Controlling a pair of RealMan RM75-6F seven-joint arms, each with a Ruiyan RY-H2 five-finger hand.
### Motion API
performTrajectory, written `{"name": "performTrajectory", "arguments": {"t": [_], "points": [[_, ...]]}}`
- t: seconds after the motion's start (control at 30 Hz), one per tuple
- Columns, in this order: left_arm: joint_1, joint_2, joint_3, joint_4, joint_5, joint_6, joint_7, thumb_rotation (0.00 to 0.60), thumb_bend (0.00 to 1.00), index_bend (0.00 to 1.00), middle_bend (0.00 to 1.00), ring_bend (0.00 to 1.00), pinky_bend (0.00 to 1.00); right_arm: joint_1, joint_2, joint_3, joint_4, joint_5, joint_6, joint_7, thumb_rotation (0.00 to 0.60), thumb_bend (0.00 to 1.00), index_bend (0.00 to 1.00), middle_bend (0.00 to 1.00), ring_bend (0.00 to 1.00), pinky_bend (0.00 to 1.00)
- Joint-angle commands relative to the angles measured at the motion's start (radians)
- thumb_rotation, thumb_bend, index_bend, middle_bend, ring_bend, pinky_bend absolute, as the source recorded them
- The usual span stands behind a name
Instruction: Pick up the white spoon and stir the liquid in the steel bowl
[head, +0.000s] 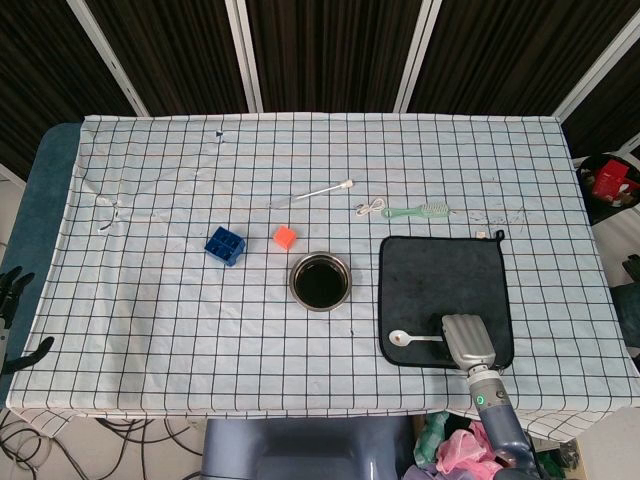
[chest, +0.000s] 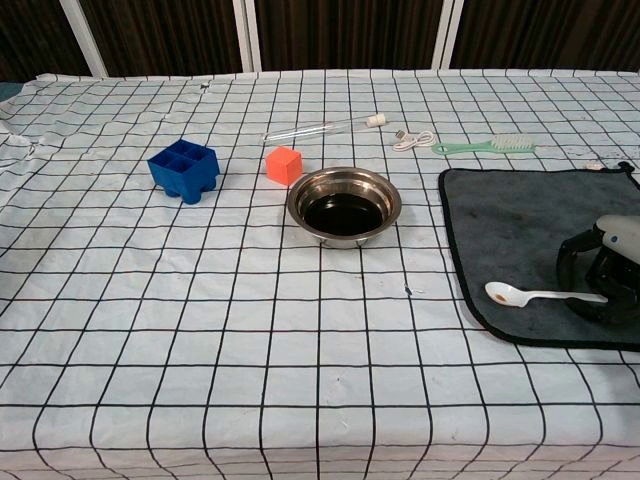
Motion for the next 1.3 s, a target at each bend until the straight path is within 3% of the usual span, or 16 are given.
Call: {"name": "performTrajectory", "arguments": {"t": [0.03,1.07,1.3], "points": [[0.000,0.000,0.000,0.000,0.000,0.000,0.000,0.600,0.22,0.10,0.02,0.00,0.00,-0.001,-0.003,0.000,0.004,-0.004,0.000,0.000,0.600,0.39,0.58,0.89,1.00,1.00],[0.004,0.002,0.000,-0.005,0.000,0.007,0.002,0.600,0.22,0.10,0.02,0.00,0.00,-0.009,0.001,0.028,-0.010,-0.007,0.009,0.002,0.600,0.39,0.58,0.89,1.00,1.00],[0.004,0.004,0.001,-0.004,0.001,0.005,-0.001,0.600,0.22,0.10,0.02,0.00,0.00,-0.004,0.083,0.096,-0.065,-0.045,0.065,0.033,0.600,0.39,0.58,0.89,1.00,1.00]]}}
